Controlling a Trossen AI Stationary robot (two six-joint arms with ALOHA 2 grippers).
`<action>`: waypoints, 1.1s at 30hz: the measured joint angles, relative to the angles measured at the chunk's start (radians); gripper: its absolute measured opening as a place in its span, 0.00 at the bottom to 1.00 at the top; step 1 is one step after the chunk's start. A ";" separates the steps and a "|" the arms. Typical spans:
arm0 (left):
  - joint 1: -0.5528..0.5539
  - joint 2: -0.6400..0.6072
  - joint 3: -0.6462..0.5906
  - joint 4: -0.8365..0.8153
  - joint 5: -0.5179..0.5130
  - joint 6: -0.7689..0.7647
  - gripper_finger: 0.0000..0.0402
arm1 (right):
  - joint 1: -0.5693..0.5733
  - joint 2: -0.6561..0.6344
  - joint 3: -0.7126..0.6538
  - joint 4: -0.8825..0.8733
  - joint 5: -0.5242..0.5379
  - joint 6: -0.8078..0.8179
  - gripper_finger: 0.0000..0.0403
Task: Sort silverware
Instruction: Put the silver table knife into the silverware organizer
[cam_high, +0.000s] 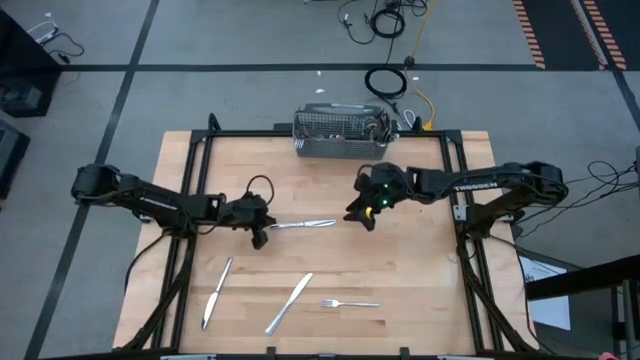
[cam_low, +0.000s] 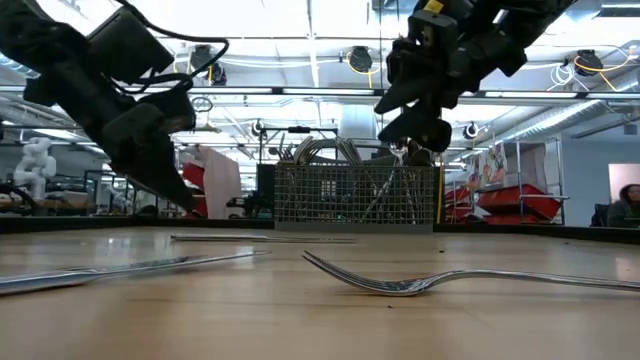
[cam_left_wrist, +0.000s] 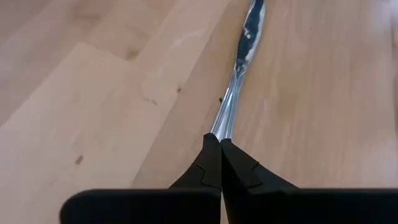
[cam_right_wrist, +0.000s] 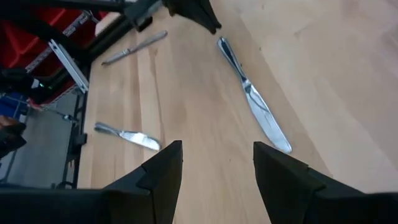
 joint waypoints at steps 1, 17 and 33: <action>-0.003 0.000 0.000 0.005 -0.004 0.001 0.00 | -0.002 0.000 0.000 0.011 0.002 0.001 0.45; -0.010 0.003 -0.079 0.064 -0.022 -0.026 0.00 | -0.016 0.000 0.000 0.027 0.035 0.015 0.45; -0.010 0.037 -0.119 0.190 -0.007 -0.031 0.00 | -0.016 0.000 0.000 0.029 0.053 0.034 0.45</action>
